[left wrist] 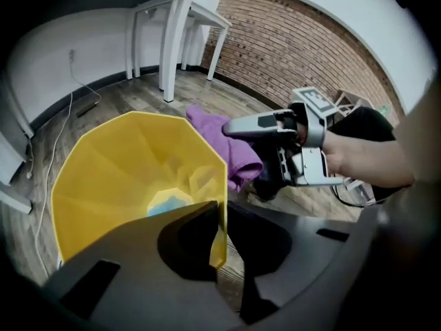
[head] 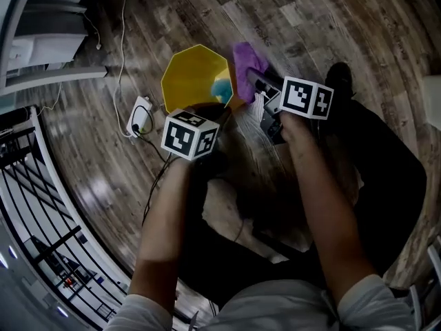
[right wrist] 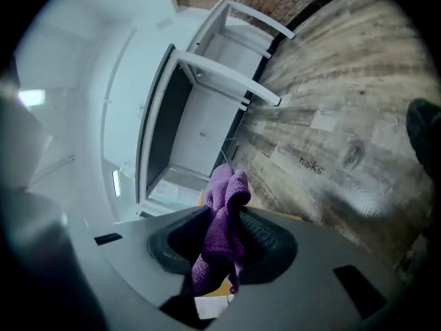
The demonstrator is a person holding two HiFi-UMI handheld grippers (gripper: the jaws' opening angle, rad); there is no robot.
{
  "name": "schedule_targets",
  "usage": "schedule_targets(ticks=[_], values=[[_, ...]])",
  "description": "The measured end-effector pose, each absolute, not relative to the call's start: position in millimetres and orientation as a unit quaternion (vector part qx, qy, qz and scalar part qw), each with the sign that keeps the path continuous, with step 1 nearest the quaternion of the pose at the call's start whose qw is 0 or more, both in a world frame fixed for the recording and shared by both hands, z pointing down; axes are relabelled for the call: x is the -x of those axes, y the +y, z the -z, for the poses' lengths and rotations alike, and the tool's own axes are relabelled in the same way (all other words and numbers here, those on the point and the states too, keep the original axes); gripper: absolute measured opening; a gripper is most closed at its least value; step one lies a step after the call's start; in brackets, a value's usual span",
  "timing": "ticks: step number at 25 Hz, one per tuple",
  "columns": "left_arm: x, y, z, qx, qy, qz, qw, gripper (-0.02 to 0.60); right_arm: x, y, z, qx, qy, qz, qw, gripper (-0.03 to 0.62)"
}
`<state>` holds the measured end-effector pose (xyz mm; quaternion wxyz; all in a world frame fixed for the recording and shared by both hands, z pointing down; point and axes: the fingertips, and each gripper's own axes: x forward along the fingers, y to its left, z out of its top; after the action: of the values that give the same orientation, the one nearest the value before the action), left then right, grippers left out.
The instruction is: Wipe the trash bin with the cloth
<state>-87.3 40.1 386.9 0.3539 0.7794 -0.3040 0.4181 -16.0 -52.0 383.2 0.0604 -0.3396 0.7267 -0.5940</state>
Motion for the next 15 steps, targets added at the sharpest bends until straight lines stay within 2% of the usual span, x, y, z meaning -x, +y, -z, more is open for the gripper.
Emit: schedule_targets(ticks=[4,10,15], values=[[70,33,-391,-0.785,-0.288,-0.426,0.346,0.031,10,-43,-390,0.332,0.714,0.603,0.128,0.118],[77,39,-394,-0.787,-0.236,-0.458,0.338,0.035,11,-54,-389,0.262,0.775,0.563,0.121,0.118],[93,25,-396,-0.784,-0.247,-0.462,0.333,0.038,7,-75,-367,0.227,0.786,0.548,0.174,0.118]])
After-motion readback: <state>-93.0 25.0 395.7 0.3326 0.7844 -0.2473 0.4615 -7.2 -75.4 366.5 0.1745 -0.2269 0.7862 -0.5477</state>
